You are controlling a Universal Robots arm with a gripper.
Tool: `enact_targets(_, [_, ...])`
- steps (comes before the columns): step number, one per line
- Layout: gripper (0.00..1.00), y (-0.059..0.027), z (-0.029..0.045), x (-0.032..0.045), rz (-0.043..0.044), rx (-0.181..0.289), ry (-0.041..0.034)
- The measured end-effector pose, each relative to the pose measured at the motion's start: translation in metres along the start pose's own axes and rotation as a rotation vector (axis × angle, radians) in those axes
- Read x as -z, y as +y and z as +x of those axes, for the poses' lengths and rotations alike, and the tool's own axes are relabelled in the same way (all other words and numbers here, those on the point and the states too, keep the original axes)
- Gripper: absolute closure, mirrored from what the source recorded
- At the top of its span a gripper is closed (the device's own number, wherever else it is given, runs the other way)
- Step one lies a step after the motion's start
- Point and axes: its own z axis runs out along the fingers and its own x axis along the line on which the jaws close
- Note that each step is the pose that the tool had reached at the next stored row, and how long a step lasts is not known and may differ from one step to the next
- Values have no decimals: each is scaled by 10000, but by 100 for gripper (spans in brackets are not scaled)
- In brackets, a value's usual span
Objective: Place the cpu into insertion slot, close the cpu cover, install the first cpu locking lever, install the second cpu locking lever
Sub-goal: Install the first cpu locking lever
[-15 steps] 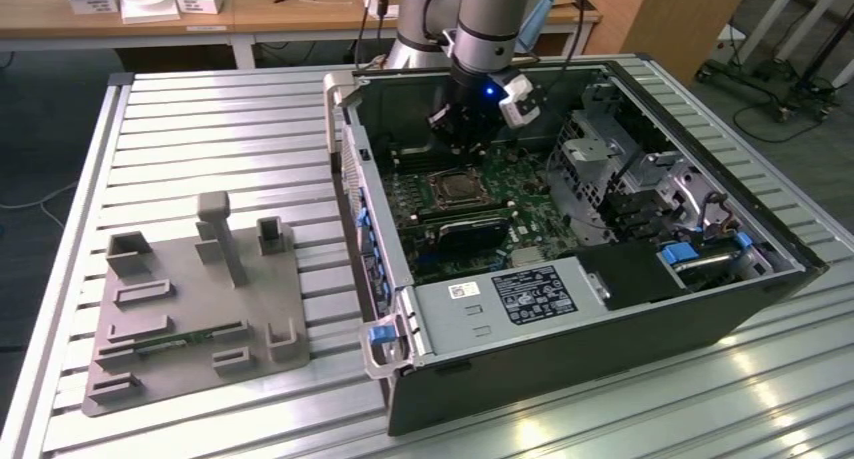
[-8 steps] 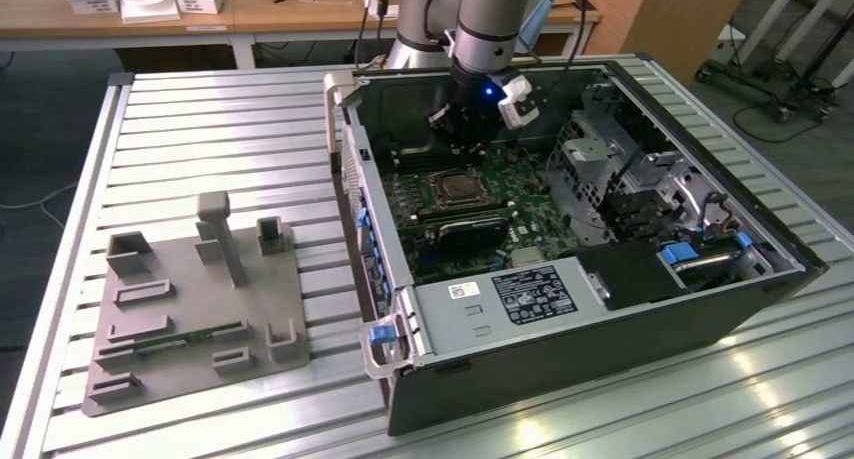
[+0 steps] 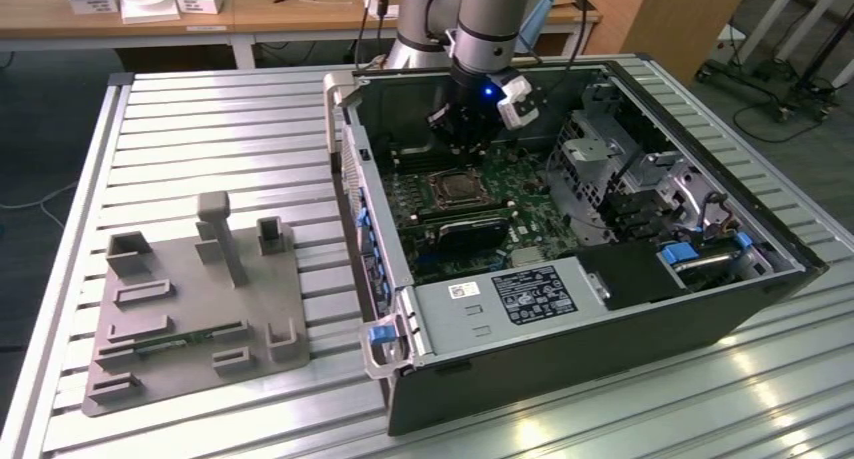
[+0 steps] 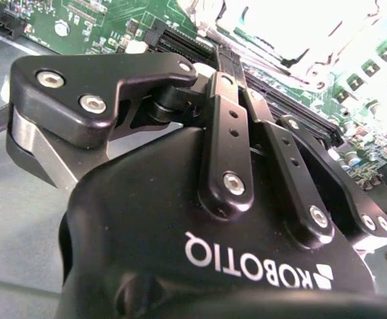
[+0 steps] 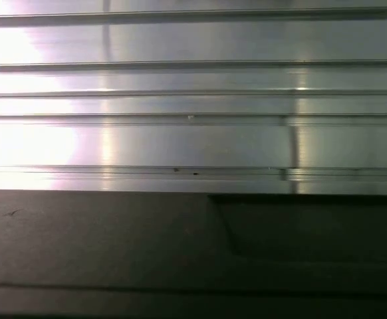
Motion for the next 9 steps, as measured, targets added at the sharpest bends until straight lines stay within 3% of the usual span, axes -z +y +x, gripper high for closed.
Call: enact_targets(9, [90,-2,-4,-4,6,-10,-2])
